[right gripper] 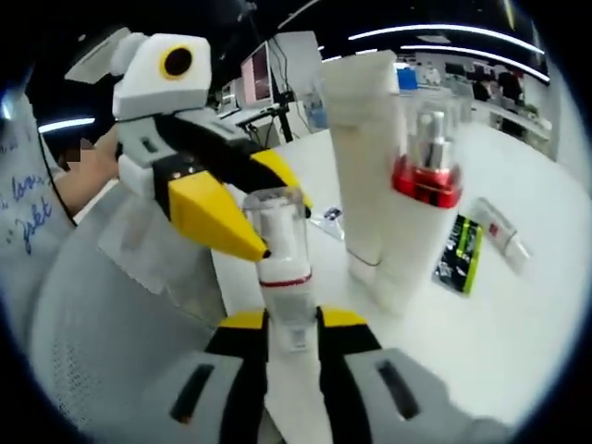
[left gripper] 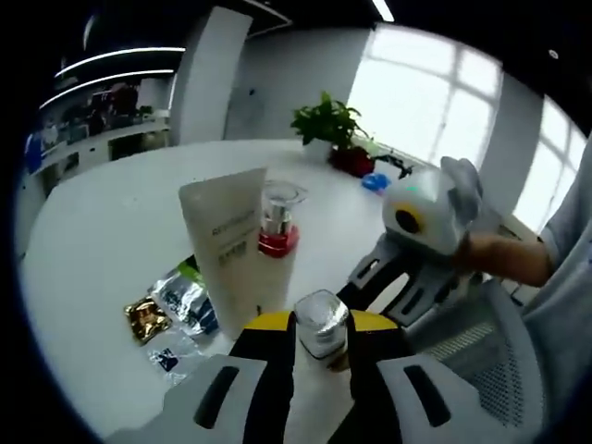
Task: Arrange the skincare products in the storage area until every visible bottle or jar stands upright without overlapping.
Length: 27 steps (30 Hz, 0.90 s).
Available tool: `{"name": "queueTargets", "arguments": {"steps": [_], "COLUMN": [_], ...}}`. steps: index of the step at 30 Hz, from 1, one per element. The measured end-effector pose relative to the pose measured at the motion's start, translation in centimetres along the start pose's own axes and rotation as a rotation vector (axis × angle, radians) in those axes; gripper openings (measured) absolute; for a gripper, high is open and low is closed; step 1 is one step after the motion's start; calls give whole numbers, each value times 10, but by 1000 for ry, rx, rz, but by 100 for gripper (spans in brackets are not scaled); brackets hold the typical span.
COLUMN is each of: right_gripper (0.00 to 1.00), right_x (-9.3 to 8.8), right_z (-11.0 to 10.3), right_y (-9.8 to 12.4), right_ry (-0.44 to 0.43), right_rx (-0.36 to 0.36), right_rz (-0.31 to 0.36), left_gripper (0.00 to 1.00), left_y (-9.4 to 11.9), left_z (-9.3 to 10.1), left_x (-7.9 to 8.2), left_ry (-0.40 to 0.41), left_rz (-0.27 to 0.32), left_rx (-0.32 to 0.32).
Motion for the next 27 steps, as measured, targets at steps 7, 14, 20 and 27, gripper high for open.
{"name": "queueTargets", "arguments": {"steps": [7,14,20,27], "right_gripper": [19,19,19,20], "right_x": [0,3,1,-1], "right_z": [7,12,19,21], "right_y": [-9,-14,-12,-11], "right_ry": [88,151,180,162], "right_rx": [-35,-42,-37,-18], "right_rz": [1,0,2,-27], "left_gripper": [18,19,24,24], "left_y": [-1,0,3,-3], "left_z": [-2,-4,-11,-22], "left_x": [0,2,2,-14], "left_ry": [-35,-48,-89,-163], "left_rz": [-18,-12,-47,-170], "left_rx": [26,28,16,65]}}
Point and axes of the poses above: the point that each gripper's makers call its tool centre point, and the gripper's own axes: y roughly backward along the fingers, z roughly to its right, x roughly out of its top, the point moved 8 cm from there along y, roughly backward along the fingers, and after that the axes turned 13 degrees about y, right-handed, at the moved point
